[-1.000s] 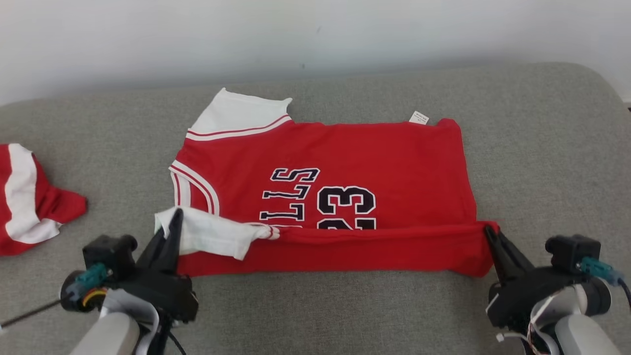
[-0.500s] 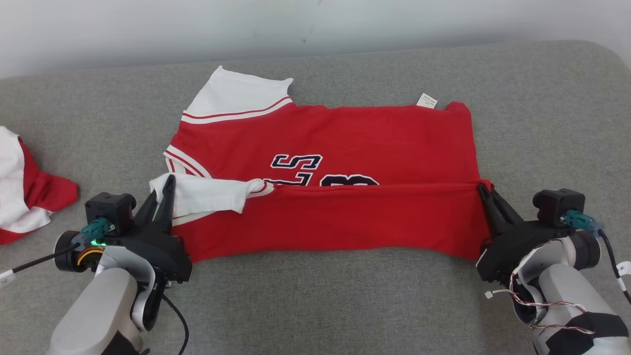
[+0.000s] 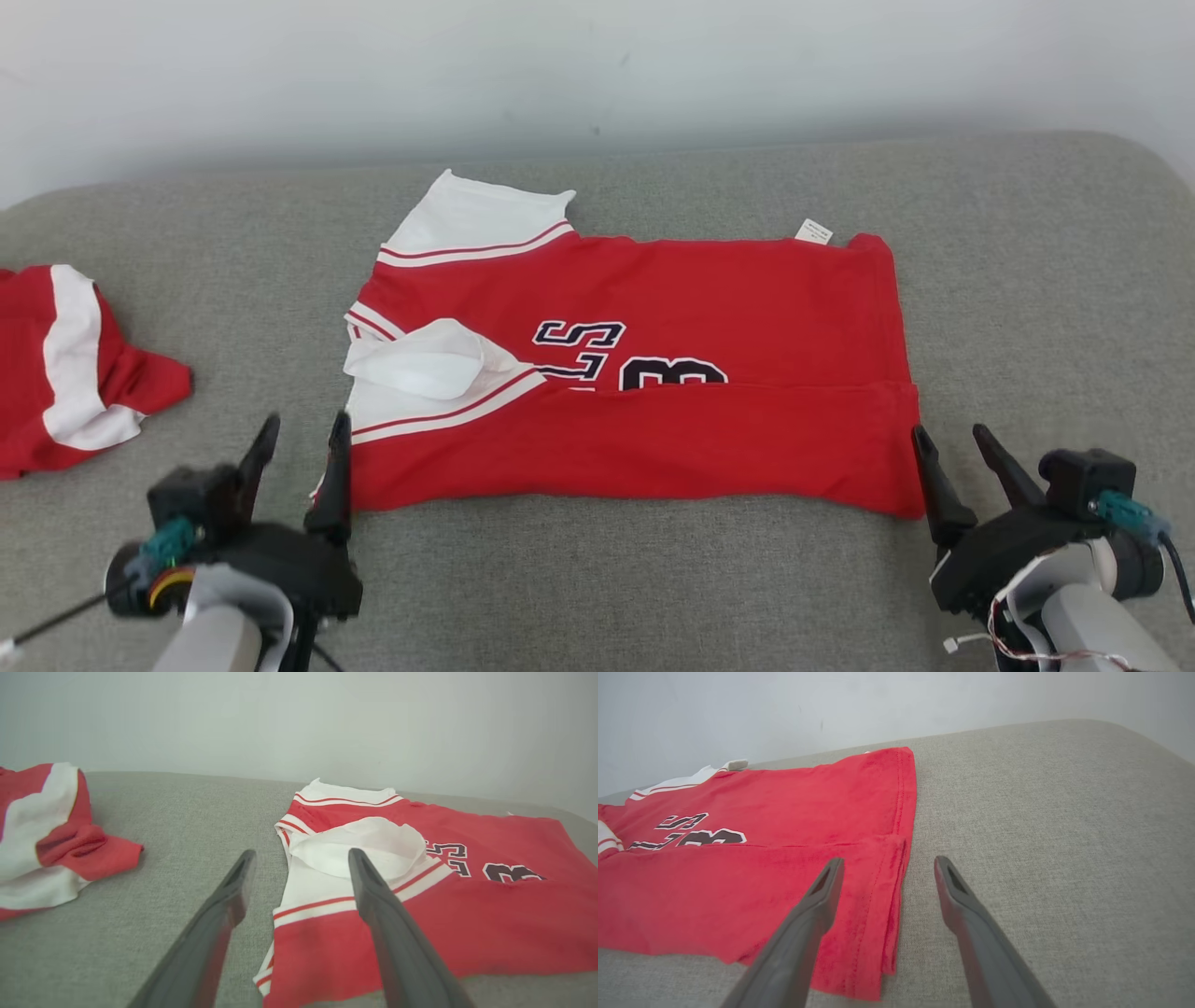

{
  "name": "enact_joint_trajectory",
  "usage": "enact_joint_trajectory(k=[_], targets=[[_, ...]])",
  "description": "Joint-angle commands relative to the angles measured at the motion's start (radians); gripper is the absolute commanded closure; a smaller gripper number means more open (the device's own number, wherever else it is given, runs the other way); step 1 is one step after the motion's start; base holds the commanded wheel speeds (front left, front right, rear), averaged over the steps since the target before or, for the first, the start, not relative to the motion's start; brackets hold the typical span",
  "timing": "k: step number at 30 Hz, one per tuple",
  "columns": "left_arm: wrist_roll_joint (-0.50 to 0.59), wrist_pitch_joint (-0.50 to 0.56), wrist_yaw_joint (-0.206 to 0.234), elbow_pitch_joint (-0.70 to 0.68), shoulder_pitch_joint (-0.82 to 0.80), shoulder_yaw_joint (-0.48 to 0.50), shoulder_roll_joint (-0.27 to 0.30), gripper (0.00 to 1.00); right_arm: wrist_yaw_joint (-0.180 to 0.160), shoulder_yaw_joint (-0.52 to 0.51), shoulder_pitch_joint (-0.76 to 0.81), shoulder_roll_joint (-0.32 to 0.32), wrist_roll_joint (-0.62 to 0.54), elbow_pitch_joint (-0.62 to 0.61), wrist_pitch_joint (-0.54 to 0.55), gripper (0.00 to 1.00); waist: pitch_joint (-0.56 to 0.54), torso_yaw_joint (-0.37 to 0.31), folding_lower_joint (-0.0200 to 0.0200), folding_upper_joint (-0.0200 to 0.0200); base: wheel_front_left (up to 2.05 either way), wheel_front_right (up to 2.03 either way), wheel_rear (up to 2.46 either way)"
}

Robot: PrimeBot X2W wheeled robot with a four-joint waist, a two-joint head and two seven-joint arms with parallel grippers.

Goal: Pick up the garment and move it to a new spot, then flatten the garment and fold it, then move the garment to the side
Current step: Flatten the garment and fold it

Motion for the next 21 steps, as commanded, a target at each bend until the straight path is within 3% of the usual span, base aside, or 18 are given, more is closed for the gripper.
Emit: enact_joint_trajectory(k=[1, 8, 17, 18, 19, 20, 21], targets=[[0.009, -0.003, 0.004, -0.009, 0.022, 0.008, -0.001, 0.0, -0.002, -0.006, 0.013, 0.0, 0.01, -0.004, -0.005, 0.0, -0.001, 0.003, 0.0001, -0.0001, 0.0, 0.0, 0.0], [0.029, -0.003, 0.005, 0.006, 0.092, 0.011, -0.006, 0.0, -0.002, -0.026, 0.021, 0.027, 0.02, -0.004, 0.009, 0.0, 0.022, 0.001, 0.0001, -0.0001, 0.0, 0.0, 0.0], [0.016, 0.002, -0.025, 0.137, 0.025, -0.012, -0.033, 0.0, -0.002, -0.011, -0.026, 0.058, 0.002, 0.064, 0.023, 0.0, 0.057, -0.006, 0.0001, -0.0001, 0.0, 0.0, 0.0], [0.018, 0.002, -0.026, 0.155, 0.016, -0.014, -0.036, 0.19, -0.002, -0.008, -0.032, 0.062, 0.005, 0.072, 0.024, 0.79, 0.059, -0.006, 0.0001, -0.0001, 0.0, 0.0, 0.0], [0.016, 0.002, -0.031, 0.174, 0.007, -0.017, -0.041, 0.55, -0.002, -0.006, -0.038, 0.066, 0.01, 0.08, 0.023, 1.0, 0.06, -0.006, 0.0001, -0.0001, 0.0, 0.0, 0.0], [0.013, 0.002, -0.036, 0.191, 0.0, -0.02, -0.048, 1.0, -0.002, -0.005, -0.042, 0.069, 0.013, 0.09, 0.023, 1.0, 0.06, -0.004, 0.0001, -0.0001, 0.0, 0.0, 0.0], [0.012, 0.002, -0.042, 0.208, -0.008, -0.024, -0.053, 1.0, -0.002, -0.004, -0.046, 0.071, 0.014, 0.098, 0.02, 1.0, 0.06, -0.002, 0.0001, -0.0001, 0.0, 0.0, 0.0]])
